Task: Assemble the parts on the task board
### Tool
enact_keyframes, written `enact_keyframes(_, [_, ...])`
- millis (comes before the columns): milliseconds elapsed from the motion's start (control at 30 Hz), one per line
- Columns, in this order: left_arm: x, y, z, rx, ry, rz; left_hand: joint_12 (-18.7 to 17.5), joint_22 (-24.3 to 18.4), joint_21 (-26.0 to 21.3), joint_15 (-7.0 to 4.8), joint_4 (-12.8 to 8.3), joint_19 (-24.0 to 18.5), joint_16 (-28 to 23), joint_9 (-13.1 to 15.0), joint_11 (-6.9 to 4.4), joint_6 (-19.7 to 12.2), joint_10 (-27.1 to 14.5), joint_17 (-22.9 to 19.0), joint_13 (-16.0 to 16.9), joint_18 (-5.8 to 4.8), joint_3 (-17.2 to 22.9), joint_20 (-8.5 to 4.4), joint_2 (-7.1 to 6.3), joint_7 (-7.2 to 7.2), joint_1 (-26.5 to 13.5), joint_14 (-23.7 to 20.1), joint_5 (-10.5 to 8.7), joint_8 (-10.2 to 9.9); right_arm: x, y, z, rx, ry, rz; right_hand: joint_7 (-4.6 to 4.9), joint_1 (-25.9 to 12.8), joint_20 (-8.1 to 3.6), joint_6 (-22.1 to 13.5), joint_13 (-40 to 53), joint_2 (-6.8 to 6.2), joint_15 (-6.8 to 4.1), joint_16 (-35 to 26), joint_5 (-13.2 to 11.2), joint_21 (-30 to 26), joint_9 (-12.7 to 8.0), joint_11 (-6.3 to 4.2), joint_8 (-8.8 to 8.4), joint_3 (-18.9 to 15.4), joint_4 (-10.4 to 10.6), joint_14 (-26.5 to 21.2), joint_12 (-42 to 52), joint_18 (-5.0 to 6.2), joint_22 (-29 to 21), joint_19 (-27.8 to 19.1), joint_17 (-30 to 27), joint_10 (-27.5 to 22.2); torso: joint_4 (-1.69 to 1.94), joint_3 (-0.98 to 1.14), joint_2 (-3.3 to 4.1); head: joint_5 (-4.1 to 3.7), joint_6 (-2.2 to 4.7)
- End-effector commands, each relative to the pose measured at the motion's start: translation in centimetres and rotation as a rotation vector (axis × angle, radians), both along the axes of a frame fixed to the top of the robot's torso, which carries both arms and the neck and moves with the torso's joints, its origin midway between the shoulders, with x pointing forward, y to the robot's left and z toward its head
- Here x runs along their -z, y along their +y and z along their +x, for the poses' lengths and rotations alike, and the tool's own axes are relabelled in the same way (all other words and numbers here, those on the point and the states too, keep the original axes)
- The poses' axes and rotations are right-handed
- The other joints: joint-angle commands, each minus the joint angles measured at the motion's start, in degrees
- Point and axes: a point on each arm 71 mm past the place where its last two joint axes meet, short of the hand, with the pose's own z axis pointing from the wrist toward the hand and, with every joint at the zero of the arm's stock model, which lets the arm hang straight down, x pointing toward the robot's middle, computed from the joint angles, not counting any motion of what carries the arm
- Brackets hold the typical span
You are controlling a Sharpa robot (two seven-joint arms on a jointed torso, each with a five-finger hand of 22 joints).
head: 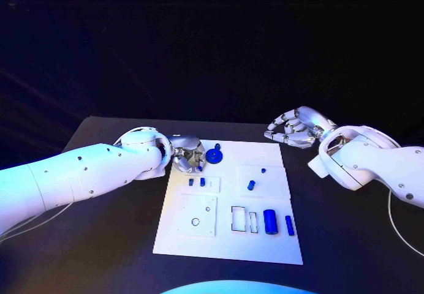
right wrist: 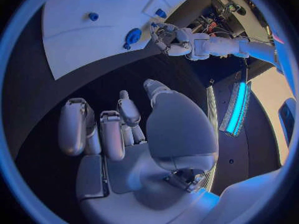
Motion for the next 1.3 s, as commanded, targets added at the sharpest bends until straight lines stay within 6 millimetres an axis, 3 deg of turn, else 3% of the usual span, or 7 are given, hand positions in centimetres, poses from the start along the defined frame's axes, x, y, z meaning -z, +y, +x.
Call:
enact_keyframes(33, [0.18,-0.24,-0.18,0.013,0.018,0.0,-0.28,-0.05,0.18,-0.03,-0.3,0.29,0.28,-0.03,0.05,0.34,0.33,-0.07,-0.05,-0.03,-0.03,-0.21,0.46,0.01,-0.24,0.25,-0.3,-0.21,-0.01,0.13,-0.07,-0.013,-0.004,-0.003,-0.02,0.17,0.0,-0.18,0.04,0.21,-0.04,-0.38,0.14,-0.19,-0.05,-0.01,0.19,-0.45,-0.03,3.95,-0.03,0.97,9.11,-0.48,8.24,0.16,0.0,-0.01,0.01,0.06,0.02])
enact_keyframes(600, [0.05,-0.18,-0.18,0.01,0.002,-0.011,-0.84,-0.11,0.12,0.07,-0.44,0.23,0.34,-0.17,0.22,-0.06,0.26,-0.06,-0.11,-0.02,-0.12,-0.23,0.31,0.22,-0.34,0.23,-0.42,-0.75,0.0,0.11,-0.07,-0.013,-0.003,-0.004,-0.02,0.17,0.0,-0.18,0.04,0.21,-0.04,-0.38,0.14,-0.19,-0.05,-0.01,0.19,-0.45,-0.03,3.95,-0.03,0.97,9.11,-0.48,8.24,0.16,0.03,-0.03,0.0,0.02,-0.02])
enact_keyframes(967, [0.03,0.04,-0.09,-0.007,0.002,-0.017,-2.52,-0.4,-0.27,0.75,-0.37,-0.01,0.5,-1.07,1.0,-3.58,0.36,-0.47,-0.05,-0.01,-0.5,0.25,-0.43,1.33,-1.28,-0.03,-0.35,-3.84,0.02,0.13,-0.04,-0.014,-0.002,-0.005,-0.02,0.17,0.0,-0.18,0.04,0.21,-0.04,-0.38,0.14,-0.19,-0.05,-0.01,0.19,-0.45,-0.03,3.95,-0.03,0.97,9.11,-0.48,8.24,0.16,0.04,-0.03,-0.02,0.01,-0.04])
enact_keyframes(1300, [0.08,0.42,0.05,-0.026,0.003,-0.01,-3.1,-0.68,-0.55,0.93,-0.32,-0.23,0.5,-1.31,1.17,-4.92,0.13,-0.81,0.01,0.06,-0.78,0.45,-0.82,1.49,-1.59,-0.23,-0.38,-4.81,0.03,0.14,0.02,-0.014,-0.003,-0.005,-0.04,0.23,-0.04,-0.25,-0.4,0.29,-0.08,-0.69,0.14,-0.79,-0.07,-0.04,0.31,-0.63,-0.03,3.84,-0.42,1.08,8.94,-0.67,7.82,-0.07,0.05,-0.02,0.01,0.07,-0.08])
